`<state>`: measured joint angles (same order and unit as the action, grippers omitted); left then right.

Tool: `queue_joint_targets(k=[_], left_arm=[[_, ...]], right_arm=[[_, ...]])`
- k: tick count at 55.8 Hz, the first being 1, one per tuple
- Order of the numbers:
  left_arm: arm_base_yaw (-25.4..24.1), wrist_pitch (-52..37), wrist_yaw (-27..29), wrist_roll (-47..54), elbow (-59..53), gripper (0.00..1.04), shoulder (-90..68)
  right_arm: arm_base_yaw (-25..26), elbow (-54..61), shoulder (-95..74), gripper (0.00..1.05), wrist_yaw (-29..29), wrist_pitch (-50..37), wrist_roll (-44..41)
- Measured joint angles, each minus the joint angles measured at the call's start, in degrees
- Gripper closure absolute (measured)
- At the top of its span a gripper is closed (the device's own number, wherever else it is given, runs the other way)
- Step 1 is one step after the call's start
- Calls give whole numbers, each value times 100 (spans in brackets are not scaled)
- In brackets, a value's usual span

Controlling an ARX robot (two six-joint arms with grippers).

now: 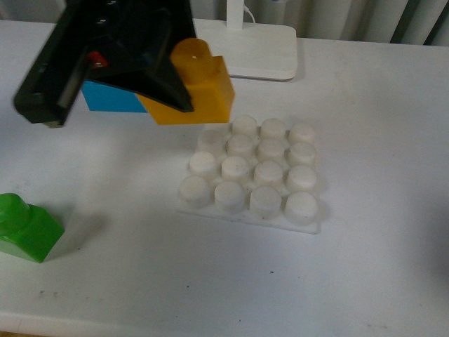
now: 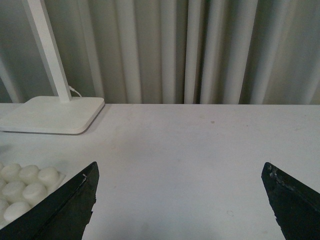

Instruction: Insert yellow block into base center

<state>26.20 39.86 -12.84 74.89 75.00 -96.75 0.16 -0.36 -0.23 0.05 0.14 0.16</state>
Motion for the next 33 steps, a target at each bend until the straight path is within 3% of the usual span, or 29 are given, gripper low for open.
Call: queue_joint_targets(k=[15,33], left_arm=[[459,37,33,-238,474,73,-584],[525,149,94,-306,1010,73,-1261]], right_arm=[[0,0,0,9,0,0,0],[0,0,0,9,2,0,0]])
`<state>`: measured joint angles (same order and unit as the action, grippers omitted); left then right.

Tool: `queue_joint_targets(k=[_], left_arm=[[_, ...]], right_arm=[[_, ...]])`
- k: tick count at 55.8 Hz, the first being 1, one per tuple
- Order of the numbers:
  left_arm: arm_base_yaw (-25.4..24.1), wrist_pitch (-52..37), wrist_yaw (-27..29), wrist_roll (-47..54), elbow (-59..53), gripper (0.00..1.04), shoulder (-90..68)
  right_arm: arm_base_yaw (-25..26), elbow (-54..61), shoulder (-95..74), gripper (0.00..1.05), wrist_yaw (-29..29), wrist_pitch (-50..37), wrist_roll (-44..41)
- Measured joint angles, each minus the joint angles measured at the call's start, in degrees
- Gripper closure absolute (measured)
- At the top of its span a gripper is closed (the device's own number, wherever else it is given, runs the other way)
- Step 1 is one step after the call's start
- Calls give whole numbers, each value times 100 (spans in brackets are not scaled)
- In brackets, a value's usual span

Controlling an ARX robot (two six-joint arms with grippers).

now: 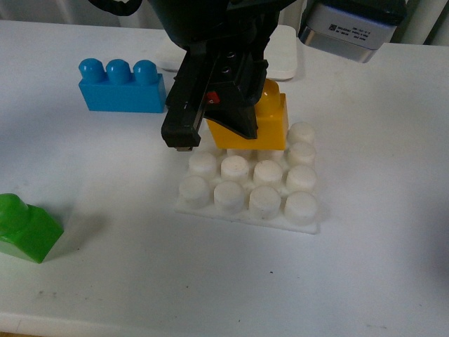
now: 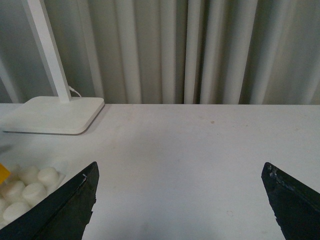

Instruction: Insert yellow block into base center

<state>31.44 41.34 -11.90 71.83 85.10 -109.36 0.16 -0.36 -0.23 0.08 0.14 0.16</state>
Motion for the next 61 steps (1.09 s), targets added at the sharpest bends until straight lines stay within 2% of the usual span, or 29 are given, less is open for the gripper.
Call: queue_joint_targets(k=[29,46,61], left_arm=[[-61,260,98,15,483,73,-560],[13,328,778,339,592,73,-807],[111,286,831,297,656,73,-938]], right_arm=[[0,0,0,9,-2,0,0],[0,0,0,9,-2,0,0],[0,0,0,9,-2,0,0]])
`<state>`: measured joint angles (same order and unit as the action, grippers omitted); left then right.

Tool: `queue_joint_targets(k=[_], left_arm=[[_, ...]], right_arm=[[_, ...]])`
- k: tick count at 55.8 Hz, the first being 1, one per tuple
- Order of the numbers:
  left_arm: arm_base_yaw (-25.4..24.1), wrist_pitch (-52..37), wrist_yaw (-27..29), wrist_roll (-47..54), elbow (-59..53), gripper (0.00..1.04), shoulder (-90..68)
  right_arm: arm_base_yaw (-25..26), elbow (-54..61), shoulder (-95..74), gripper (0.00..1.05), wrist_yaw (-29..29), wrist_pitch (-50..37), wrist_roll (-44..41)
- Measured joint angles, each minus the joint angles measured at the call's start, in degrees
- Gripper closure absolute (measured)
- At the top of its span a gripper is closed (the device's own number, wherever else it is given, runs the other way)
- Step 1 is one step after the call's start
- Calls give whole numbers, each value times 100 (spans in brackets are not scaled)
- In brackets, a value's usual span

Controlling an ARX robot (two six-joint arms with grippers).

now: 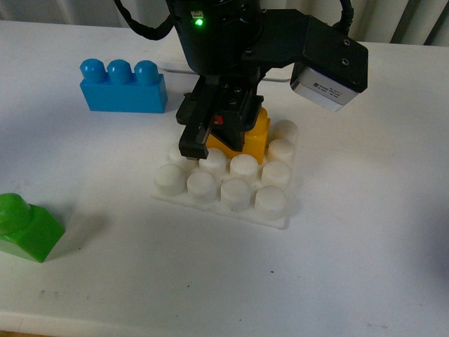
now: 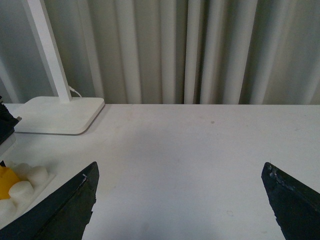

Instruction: Insert yellow block into base center

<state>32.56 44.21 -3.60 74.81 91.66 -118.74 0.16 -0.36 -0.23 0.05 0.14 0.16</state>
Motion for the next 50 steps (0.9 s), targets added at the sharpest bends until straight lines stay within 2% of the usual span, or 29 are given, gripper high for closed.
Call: queue_joint_targets(k=[11,23,26,36,44,49,50], left_arm=[[9,-105,-199,-142,2,73,15],[-7,-538,-487,-345,-146,42,160],[-22,-763,-603,-426,-315,31,363],[-109,-1512,-852,-616,-1040,5,1263],[-372,-2747,-883,-1045,-2124,6,2291],[-573,-3720,-848,-1421,-2855,6,2841],[-664,-4155,-807,-1644,-3195,6,3082]], right_arm=[[0,0,0,9,0,0,0],[0,0,0,9,0,0,0],[0,0,0,9,0,0,0],[0,0,0,9,0,0,0],[0,0,0,9,0,0,0],[0,0,0,9,0,0,0],[0,0,0,9,0,0,0]])
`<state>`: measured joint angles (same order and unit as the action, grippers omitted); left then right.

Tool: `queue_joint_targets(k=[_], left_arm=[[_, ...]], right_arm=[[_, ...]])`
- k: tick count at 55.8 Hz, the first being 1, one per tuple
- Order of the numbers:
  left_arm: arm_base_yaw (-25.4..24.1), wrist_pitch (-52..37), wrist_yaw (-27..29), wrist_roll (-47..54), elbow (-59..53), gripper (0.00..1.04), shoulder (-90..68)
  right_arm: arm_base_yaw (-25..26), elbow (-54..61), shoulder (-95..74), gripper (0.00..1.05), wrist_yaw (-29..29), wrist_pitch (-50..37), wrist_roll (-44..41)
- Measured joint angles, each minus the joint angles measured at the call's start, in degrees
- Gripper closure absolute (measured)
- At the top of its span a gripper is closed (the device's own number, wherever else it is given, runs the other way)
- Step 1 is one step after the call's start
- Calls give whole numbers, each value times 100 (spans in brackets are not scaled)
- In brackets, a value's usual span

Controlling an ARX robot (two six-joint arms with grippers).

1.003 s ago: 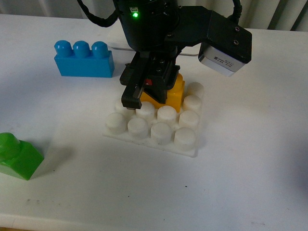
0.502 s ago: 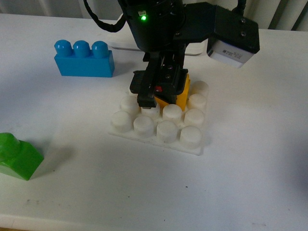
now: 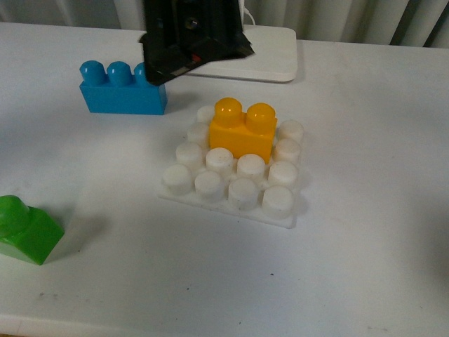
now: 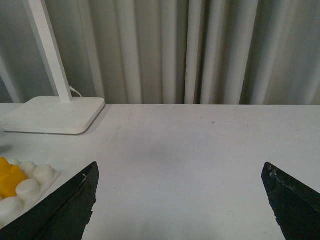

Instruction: Insert yellow block into base center

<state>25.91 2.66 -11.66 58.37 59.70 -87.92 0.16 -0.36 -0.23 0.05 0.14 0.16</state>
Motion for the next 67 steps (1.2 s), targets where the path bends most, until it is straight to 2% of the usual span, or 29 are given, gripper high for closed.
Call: queue_joint_targets(k=[5,12,15,24,27,31,39,45,50,67], left_arm=[[-260,-1357,455,-911,-1056,6,767],[-468,-2441,957,-1891,-2111,6,1659],[-557,-2833,1220,-2616,-2675,6,2225],[-588,-2691,1965,-4144,-3748,6,3707],[-566,-2402,2367,-4618,-4076,6,4352],[-590,-1891,2634,-5276,-4352,6,5106],[-636,-1486,2732,-6279,-4594,6,5993],[-634,-1499,2785,-6435,-4603,7,6022],[-767,-1659,2876,-6144,-4784,23,6155],[-1587,-1530,2127,-5904,-5329,77,6876]], right_arm=[[0,0,0,9,0,0,0],[0,0,0,9,0,0,0],[0,0,0,9,0,0,0],[0,0,0,9,0,0,0],[0,0,0,9,0,0,0],[0,0,0,9,0,0,0],[0,0,0,9,0,0,0],[0,0,0,9,2,0,0],[0,0,0,9,0,0,0],[0,0,0,9,0,0,0]])
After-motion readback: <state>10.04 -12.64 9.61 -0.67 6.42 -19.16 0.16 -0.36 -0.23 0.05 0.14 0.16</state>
